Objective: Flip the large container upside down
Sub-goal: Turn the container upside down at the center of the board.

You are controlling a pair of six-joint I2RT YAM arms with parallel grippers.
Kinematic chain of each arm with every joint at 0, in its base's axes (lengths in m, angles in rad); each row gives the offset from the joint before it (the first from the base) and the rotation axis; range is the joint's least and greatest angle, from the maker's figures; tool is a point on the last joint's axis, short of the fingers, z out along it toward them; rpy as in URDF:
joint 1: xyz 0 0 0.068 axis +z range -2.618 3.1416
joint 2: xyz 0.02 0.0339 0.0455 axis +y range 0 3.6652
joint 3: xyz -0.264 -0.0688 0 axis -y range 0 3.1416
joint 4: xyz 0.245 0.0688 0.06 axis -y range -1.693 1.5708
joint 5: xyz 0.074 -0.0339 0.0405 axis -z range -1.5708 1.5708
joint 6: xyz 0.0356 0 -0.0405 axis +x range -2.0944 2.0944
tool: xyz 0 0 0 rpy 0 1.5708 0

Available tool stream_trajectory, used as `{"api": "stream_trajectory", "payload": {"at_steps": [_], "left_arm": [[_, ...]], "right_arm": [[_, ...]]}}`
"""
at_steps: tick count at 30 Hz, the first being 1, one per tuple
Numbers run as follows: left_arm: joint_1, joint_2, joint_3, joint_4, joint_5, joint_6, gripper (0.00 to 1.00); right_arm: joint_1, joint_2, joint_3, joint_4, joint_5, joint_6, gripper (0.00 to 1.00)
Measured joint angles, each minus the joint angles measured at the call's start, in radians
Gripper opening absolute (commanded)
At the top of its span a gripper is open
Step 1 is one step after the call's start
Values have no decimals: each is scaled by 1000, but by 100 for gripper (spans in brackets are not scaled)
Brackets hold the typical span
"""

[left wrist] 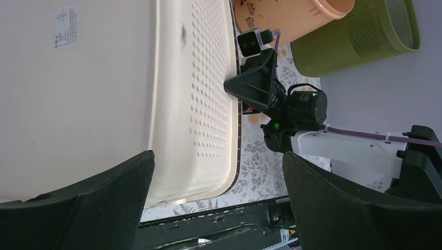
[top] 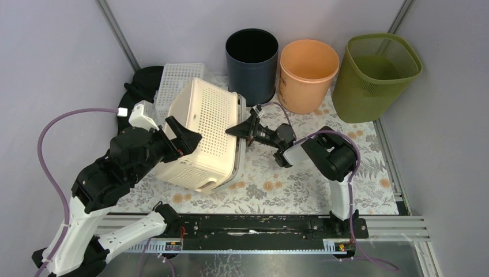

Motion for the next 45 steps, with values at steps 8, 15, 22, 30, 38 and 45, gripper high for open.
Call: {"api": "stream_trajectory", "payload": {"at_steps": [8,15,22,30,38,45], "left_arm": [[0,-1,-12,1,1,0,100],[0,-1,-27,2,5,0,100],[0,-5,-28,2,13,-1,100],[0,-9,-35,2,19,-1,100],[0,-11,-56,4,22,-6,100],[0,-13,-56,8,27,-7,100]], "right_arm": [[-43,-45,-102,-2,-18,-20,63],[-63,-63,-170,-4,-37,-34,69],[-74,-65,-224,-8,-50,-50,75],[-85,-111,-258,-97,-75,-100,79],[-97,-155,-262,-228,-96,-157,81],[-100,-171,-261,-290,-100,-180,84]]}}
